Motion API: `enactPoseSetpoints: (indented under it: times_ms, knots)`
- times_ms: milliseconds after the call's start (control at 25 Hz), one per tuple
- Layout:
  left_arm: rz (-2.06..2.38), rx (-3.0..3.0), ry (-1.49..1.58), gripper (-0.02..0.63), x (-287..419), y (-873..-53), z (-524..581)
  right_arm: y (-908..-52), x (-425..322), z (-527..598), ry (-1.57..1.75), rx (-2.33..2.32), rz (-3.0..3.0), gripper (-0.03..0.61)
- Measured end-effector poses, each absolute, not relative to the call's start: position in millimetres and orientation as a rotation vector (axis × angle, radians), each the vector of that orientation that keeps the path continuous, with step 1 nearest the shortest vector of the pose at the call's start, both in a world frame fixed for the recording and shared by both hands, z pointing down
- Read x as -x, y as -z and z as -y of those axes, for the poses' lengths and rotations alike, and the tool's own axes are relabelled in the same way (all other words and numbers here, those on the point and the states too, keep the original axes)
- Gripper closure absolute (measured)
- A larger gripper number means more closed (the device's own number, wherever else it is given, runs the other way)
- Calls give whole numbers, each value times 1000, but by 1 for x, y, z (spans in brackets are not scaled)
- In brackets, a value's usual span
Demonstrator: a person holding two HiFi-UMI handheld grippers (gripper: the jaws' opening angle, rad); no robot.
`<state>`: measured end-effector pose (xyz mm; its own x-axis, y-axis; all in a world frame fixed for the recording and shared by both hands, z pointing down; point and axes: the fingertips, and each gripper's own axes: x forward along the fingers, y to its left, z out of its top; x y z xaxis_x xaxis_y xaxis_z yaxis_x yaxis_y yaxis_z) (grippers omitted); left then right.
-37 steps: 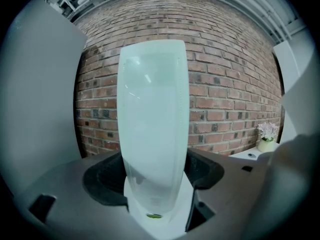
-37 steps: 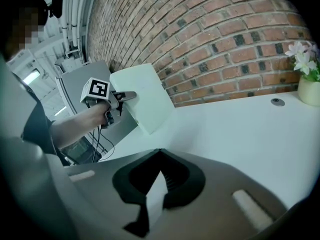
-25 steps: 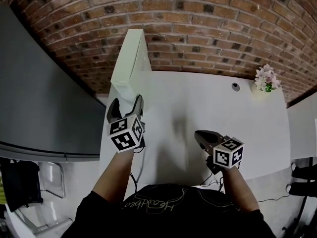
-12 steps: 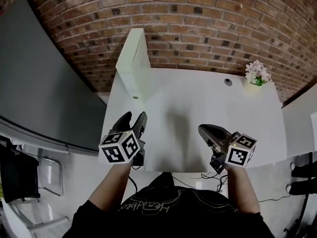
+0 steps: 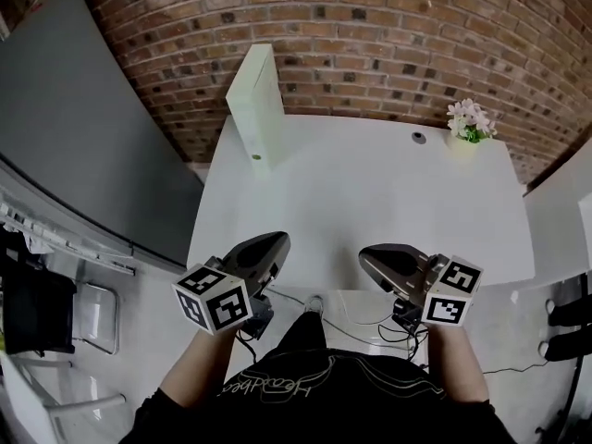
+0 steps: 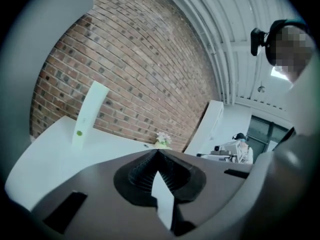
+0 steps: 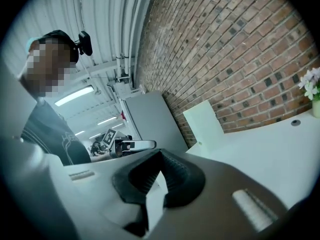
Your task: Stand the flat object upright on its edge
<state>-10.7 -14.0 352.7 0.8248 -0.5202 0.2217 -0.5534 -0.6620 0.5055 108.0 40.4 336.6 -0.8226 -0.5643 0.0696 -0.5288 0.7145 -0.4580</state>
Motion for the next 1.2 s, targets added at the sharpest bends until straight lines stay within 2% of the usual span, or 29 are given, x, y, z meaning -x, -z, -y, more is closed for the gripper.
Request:
enactPoseSetpoints:
  times_ms: [520, 1200]
  knots:
    - [559, -2689, -121, 611, -20, -334, -141, -319, -92, -161, 571, 897, -2834, 574]
    - [510, -2794, -34, 611, -29, -282, -203, -276, -90, -217, 432, 872, -2839, 575]
